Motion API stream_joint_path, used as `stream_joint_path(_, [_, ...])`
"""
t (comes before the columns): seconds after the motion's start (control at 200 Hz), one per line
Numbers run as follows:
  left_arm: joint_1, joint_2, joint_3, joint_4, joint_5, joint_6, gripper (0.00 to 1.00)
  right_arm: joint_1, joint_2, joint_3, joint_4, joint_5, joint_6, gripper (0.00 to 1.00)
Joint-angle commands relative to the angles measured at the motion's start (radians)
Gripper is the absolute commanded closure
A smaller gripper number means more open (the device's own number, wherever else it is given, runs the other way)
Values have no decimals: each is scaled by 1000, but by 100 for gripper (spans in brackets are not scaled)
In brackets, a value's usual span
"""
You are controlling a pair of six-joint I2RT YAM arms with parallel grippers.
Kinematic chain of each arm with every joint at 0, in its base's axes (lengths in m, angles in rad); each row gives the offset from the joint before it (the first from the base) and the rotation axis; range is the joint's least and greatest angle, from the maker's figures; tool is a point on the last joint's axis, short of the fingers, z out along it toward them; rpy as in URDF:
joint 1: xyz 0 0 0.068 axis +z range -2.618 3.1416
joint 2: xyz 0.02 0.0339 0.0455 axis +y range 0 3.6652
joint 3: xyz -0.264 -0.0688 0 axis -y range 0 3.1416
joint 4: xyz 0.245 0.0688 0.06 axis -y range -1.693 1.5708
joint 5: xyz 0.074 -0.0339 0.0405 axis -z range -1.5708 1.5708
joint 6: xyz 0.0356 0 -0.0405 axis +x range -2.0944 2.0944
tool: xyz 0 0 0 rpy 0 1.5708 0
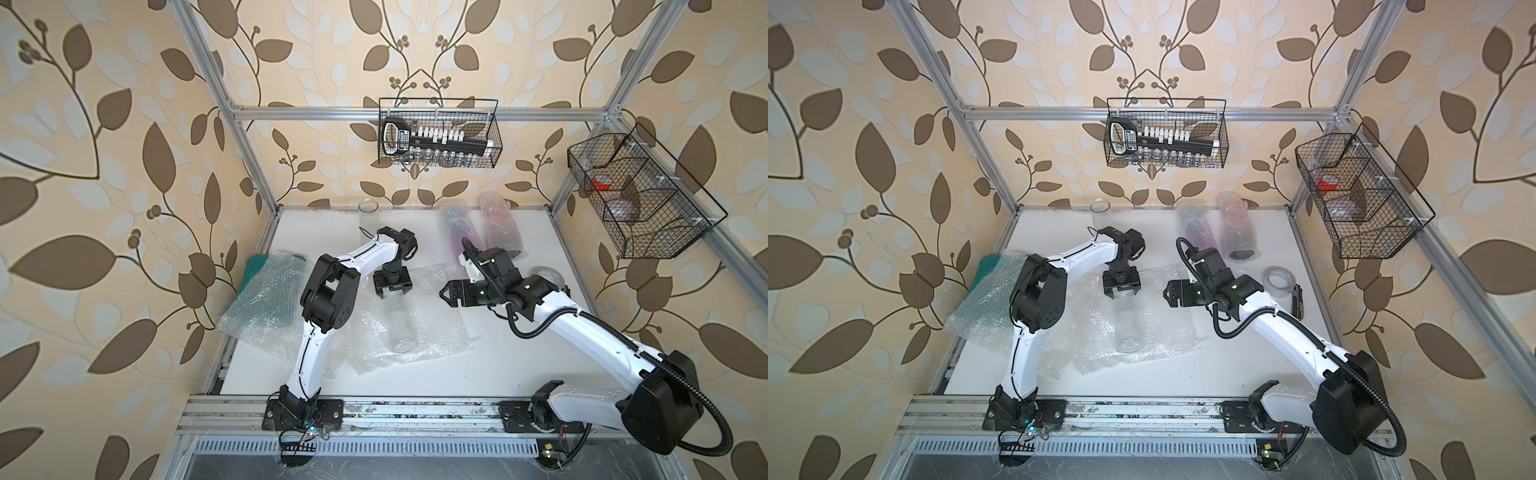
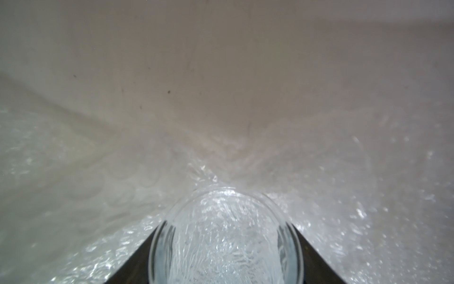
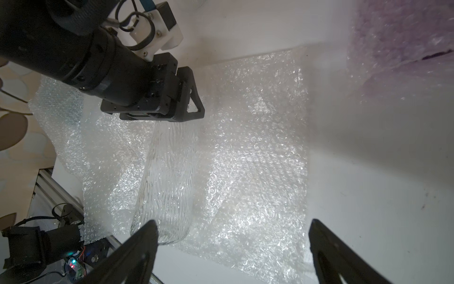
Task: Unwrap the vase from the bubble wrap
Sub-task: Pick up the vase from the bubble wrap.
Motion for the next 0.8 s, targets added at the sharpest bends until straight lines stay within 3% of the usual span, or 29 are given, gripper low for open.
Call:
stream_joint_path(0.0, [-4, -12, -6, -30, 0, 11, 31, -7, 3, -13, 0, 7, -18, 6])
stream_joint_path(0.19, [-3, -13, -38, -19, 1, 27, 32, -12, 15, -13, 3, 2, -18, 6])
stream_joint_path(0.42, [-5, -93, -57, -24, 1, 52, 63, -18, 7, -20, 2, 7, -9, 6])
stream_joint_path(0.795, [-110, -341, -132, 2, -118, 141, 85, -35, 2, -39, 4, -9, 10, 6])
